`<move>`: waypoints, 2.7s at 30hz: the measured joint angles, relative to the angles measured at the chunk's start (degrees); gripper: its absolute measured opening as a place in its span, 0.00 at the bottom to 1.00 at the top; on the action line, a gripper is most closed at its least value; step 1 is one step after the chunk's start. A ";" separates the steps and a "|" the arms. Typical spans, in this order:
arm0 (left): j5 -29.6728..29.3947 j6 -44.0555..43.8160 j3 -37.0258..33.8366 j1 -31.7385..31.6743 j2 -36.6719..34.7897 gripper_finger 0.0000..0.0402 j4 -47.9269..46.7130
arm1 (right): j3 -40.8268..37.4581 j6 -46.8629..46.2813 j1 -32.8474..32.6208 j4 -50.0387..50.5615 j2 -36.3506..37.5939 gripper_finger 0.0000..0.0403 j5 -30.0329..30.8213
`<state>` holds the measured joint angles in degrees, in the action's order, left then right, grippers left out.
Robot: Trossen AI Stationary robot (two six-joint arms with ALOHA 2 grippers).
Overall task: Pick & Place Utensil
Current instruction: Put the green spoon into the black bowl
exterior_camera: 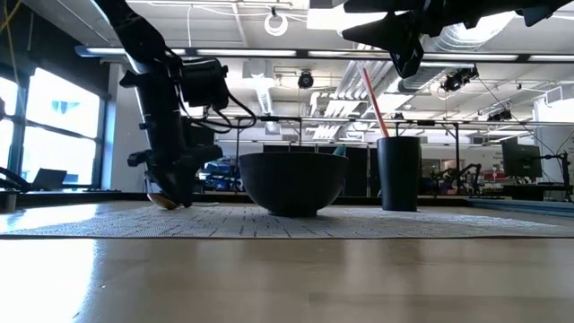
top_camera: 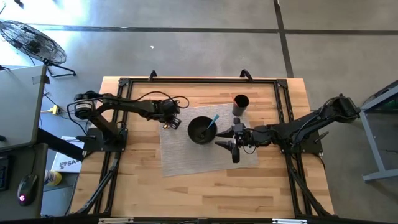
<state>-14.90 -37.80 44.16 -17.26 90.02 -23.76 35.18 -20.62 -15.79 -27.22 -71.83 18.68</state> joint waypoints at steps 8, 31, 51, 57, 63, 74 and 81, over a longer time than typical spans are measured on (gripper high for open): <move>1.72 -1.07 0.07 0.03 0.37 0.19 -0.44 | -0.01 -0.05 0.00 0.02 0.00 0.41 0.00; 0.99 2.99 -0.11 0.03 -4.94 0.02 -1.58 | -0.02 -0.03 0.02 0.02 0.00 0.41 0.00; -4.54 5.15 6.74 15.52 -15.05 0.02 13.76 | -0.02 0.04 0.07 0.42 0.00 0.41 3.32; -5.46 6.16 9.14 17.11 -8.33 0.02 23.60 | -0.02 -0.43 0.07 0.41 0.00 0.41 2.43; -6.46 6.15 9.14 16.87 -0.48 0.02 33.78 | -0.02 -0.57 0.02 0.42 0.02 0.41 1.92; -8.81 6.46 9.15 16.92 9.38 0.02 41.36 | -0.02 -0.57 0.02 0.46 0.02 0.41 0.69; -8.19 6.01 9.11 17.06 10.54 0.02 42.16 | 0.00 -0.42 0.02 0.59 0.02 0.41 0.37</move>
<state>-23.09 -31.79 53.28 -0.20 100.55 18.39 35.18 -21.04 -15.77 -26.63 -71.81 19.05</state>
